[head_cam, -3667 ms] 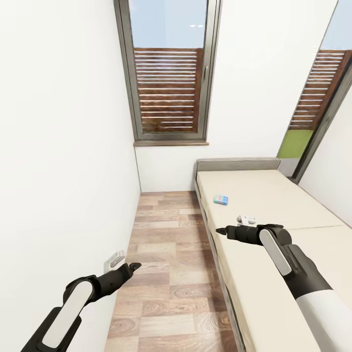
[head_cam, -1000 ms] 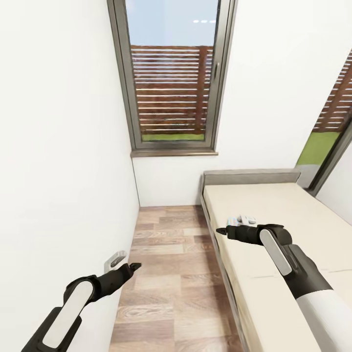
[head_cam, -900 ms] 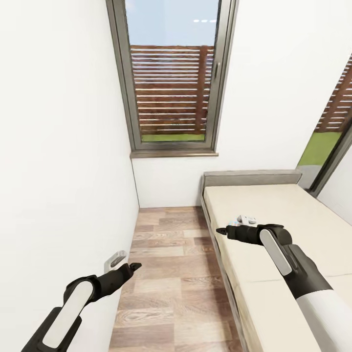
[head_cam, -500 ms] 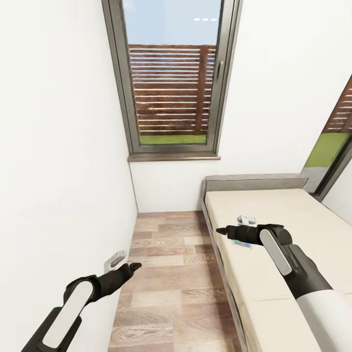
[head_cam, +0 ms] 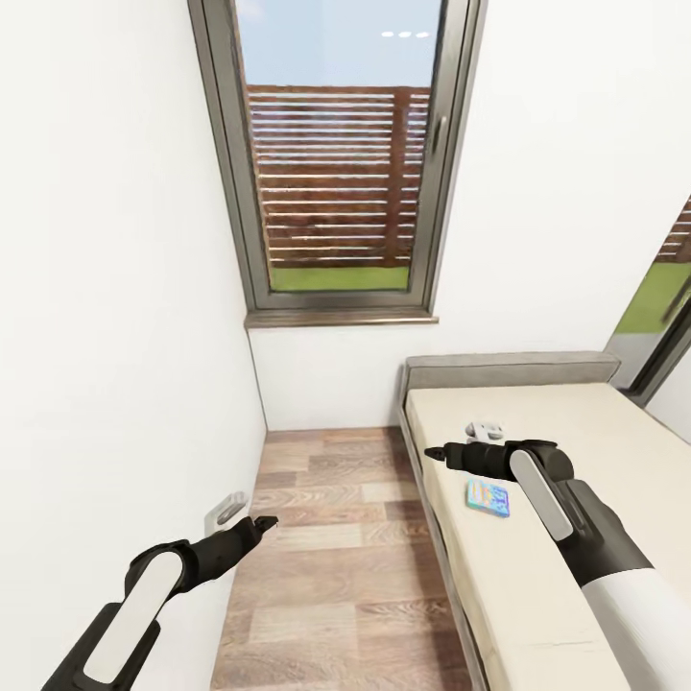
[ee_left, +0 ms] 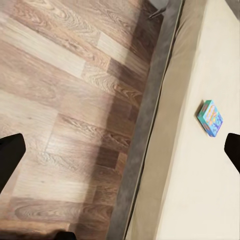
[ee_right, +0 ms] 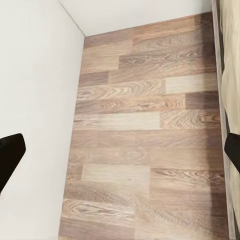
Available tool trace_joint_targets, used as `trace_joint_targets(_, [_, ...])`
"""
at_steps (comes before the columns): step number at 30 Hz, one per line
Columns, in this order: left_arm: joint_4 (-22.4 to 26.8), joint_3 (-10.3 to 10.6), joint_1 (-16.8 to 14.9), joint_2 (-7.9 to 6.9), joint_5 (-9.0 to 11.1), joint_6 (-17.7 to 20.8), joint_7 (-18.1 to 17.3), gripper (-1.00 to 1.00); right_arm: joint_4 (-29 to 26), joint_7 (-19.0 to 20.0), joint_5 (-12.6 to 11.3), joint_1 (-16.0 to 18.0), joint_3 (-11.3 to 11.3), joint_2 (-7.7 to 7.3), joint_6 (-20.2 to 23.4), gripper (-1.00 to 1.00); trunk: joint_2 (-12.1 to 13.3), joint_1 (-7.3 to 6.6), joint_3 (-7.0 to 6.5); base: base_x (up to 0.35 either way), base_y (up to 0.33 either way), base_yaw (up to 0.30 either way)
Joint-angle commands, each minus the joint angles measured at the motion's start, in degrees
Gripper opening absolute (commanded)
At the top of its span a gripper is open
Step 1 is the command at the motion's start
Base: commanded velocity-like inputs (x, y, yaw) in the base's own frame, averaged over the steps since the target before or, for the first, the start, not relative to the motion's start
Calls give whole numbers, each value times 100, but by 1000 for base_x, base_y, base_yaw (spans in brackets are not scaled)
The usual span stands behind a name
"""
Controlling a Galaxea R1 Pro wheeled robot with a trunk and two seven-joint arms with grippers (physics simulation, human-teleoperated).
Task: Put all the toys in the child's room - the three board games (two on the bed and one on the table), the two jigsaw puzzles on the table, and the tennis ball on the table - inside the toy box on the table in the child's room.
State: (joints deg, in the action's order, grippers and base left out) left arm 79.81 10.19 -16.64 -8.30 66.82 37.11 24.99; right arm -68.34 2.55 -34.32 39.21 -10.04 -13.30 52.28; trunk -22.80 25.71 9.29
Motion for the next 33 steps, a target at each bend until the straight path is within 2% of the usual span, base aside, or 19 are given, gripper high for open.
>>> trace_joint_targets(1, [8,9,-5,-5,60,-2,58,100,-4,27,31,6,-7,-5,19,100,-12,7,12,328,0,0])
trace_joint_targets(20, [8,9,-5,-5,59,-2,58,100,-4,27,31,5,-7,-6,19,100,-12,7,12,314,0,0])
trace_joint_targets(33, [8,9,-5,-5,59,-2,58,100,-4,28,31,3,-7,-6,19,100,-12,7,12,96,6,0])
